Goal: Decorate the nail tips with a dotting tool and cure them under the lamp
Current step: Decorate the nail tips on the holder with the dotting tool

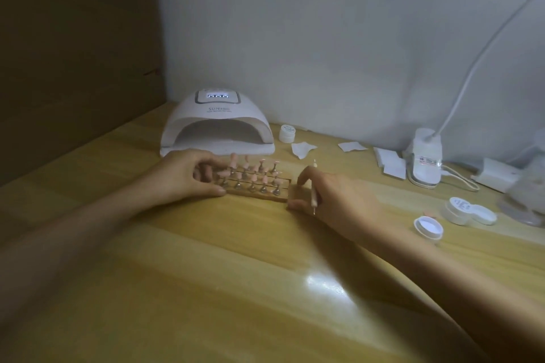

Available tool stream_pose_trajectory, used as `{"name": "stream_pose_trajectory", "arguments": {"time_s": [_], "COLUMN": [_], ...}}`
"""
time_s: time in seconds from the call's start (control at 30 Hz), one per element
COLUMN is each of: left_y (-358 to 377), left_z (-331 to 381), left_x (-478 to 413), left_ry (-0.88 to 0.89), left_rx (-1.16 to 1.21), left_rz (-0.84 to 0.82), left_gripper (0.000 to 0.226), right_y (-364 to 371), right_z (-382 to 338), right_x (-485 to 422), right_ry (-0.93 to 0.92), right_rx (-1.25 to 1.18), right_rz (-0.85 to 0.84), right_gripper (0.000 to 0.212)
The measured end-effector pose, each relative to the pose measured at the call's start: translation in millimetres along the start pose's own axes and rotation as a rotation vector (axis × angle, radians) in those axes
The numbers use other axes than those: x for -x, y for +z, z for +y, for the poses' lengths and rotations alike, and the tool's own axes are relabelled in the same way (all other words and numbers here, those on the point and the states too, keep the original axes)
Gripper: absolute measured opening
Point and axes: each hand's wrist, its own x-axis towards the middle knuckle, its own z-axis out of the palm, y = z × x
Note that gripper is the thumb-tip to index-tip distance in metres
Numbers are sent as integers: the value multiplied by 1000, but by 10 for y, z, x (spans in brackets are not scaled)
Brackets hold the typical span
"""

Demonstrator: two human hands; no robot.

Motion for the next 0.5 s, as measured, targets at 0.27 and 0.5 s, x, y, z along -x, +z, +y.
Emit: {"name": "stream_pose_trajectory", "arguments": {"time_s": [0.27, 0.5], "left_y": [42, 36], "left_z": [-12, 70], "left_x": [201, 251], "left_ry": [7, 17], "left_rx": [10, -7], "left_rz": [62, 73], "left_gripper": [22, 24], "right_y": [78, 23], "right_z": [-126, -205], "right_x": [99, 108], "right_ry": [-36, -62], "right_rx": [-61, -10], "right_rz": [40, 7], "right_gripper": [21, 19]}}
